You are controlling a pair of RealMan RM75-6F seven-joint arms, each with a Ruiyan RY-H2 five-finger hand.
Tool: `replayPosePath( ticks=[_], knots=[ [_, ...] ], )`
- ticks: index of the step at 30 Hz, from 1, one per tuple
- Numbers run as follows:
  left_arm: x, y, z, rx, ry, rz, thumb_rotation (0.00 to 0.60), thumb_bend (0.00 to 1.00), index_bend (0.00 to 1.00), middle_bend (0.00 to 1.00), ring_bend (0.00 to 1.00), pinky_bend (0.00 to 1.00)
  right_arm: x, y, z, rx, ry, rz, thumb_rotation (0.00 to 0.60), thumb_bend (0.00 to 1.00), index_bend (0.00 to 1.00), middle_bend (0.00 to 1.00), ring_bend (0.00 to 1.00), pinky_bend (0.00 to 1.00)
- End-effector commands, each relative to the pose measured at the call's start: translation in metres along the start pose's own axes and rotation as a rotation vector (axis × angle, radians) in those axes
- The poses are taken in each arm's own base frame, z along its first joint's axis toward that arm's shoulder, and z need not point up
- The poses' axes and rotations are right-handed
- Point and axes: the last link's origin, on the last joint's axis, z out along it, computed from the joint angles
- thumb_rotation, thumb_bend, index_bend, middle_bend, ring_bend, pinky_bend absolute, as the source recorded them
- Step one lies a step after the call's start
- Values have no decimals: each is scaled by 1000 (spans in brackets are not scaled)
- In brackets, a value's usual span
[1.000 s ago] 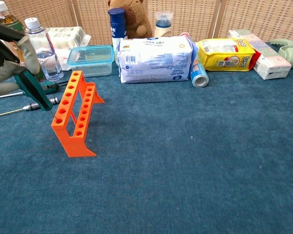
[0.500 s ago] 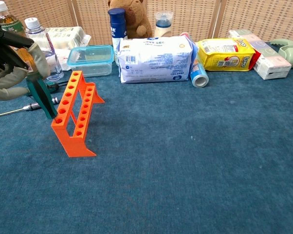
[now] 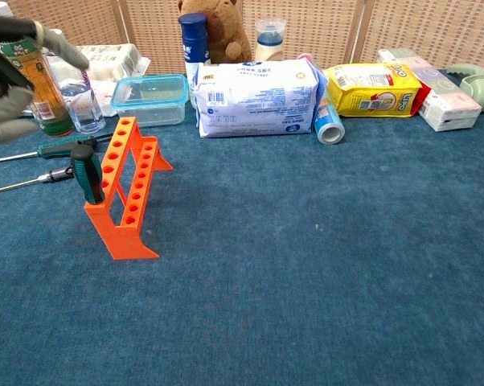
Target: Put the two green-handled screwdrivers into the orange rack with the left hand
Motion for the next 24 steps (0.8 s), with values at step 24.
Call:
replayPosePath(
  ticks=[24],
  knots=[
    [24, -114, 75, 393, 94, 273, 600, 314, 199, 780, 717, 856, -6, 1, 3, -19, -20, -18, 600, 104, 16, 43, 0, 4]
  ],
)
